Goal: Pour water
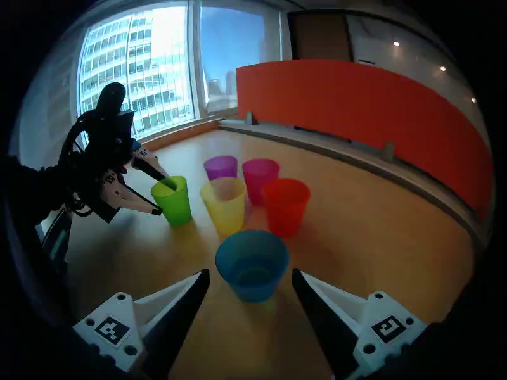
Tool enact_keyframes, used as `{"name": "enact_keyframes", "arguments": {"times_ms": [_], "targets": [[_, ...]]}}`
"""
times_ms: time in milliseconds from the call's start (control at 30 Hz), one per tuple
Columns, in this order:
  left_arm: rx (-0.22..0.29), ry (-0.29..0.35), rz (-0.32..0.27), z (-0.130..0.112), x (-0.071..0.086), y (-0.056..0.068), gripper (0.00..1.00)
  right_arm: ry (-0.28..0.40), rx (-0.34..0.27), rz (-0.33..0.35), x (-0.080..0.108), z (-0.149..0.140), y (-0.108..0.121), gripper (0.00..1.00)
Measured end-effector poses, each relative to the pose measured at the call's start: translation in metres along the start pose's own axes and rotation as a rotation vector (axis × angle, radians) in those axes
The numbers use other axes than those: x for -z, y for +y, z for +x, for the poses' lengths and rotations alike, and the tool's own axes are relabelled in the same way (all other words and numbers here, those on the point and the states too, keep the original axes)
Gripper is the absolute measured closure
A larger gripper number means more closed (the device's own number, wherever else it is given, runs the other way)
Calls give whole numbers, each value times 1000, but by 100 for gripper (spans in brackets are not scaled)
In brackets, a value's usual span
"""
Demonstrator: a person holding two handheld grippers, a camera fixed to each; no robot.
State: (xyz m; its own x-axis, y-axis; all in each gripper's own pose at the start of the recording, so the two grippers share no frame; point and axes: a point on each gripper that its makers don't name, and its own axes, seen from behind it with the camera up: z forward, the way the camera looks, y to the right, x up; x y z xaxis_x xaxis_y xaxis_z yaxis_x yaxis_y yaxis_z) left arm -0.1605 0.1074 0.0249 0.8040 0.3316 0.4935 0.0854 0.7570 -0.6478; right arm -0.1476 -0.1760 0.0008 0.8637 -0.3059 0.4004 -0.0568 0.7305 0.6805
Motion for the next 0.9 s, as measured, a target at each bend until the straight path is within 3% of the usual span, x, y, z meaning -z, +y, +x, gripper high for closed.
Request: {"name": "enact_keyframes", "arguments": {"times_ms": [400, 767, 900], "targets": [[3, -2, -2, 3, -9, -2, 0, -52, 36, 2, -21, -11, 0, 0], [2, -3, 14, 3, -12, -7, 1, -57, 43, 3, -29, -9, 1, 0], [11, -5, 25, 4, -14, -10, 13, -58, 47, 2, -30, -10, 2, 0]]}}
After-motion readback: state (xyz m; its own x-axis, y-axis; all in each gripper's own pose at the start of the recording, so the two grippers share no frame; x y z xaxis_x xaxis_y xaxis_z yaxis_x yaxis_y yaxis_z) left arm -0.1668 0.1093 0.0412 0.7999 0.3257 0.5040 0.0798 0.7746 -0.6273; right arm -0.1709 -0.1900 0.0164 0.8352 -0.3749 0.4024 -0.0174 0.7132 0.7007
